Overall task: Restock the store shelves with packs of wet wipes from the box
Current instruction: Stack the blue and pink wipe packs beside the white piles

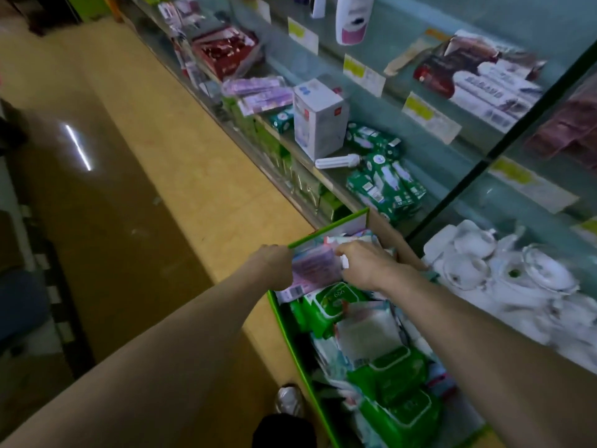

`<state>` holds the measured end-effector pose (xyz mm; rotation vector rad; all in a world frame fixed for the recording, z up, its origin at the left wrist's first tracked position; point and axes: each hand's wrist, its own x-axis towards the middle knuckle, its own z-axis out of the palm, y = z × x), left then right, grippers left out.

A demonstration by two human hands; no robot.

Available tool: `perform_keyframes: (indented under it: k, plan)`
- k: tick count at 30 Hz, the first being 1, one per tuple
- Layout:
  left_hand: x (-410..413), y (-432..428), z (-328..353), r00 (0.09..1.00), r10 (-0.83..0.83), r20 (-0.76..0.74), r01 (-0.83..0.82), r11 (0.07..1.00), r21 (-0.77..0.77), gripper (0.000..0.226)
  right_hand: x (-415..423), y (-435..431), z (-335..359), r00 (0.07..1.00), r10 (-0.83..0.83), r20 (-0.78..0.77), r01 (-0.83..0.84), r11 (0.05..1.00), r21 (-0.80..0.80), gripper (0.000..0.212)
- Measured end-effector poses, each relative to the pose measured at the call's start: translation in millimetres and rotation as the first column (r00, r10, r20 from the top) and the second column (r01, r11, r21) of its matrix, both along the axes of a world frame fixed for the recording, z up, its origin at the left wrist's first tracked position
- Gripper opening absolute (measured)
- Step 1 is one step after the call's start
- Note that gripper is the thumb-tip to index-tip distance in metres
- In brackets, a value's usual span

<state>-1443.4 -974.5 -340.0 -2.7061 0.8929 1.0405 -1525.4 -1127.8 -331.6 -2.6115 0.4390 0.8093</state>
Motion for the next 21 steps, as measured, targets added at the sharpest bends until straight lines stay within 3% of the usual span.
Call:
perform_keyframes:
  k: [4,7,12,17,21]
  plan:
    - [7,0,-28,0.998,-0.013,-0.056,0.015,0.999,0.036,0.030,13,6,-31,1.000,0.008,-0.003,-0.008,1.000,-0.010,0.059]
    - [6,-2,-45,0.998,-0.031,-0.045,0.034,0.997,0.064,0.043,21,10,-47,0.999,0.045,0.012,-0.045,0.999,-0.017,0.066]
    - [3,-2,-61,0.990,-0.109,0.095,0.103,0.992,0.066,0.056,30,17,-59,0.995,0.101,0.020,-0.100,0.994,-0.037,0.066]
    - [2,-1,-66,1.000,-0.008,0.001,0.008,0.998,-0.063,0.065,30,25,-65,0.993,0.116,-0.013,-0.117,0.989,-0.091,0.072]
    - [2,-7,-69,1.000,0.020,0.019,-0.019,0.999,-0.040,0.071,34,24,-60,0.995,0.102,-0.020,-0.103,0.990,-0.093,0.069]
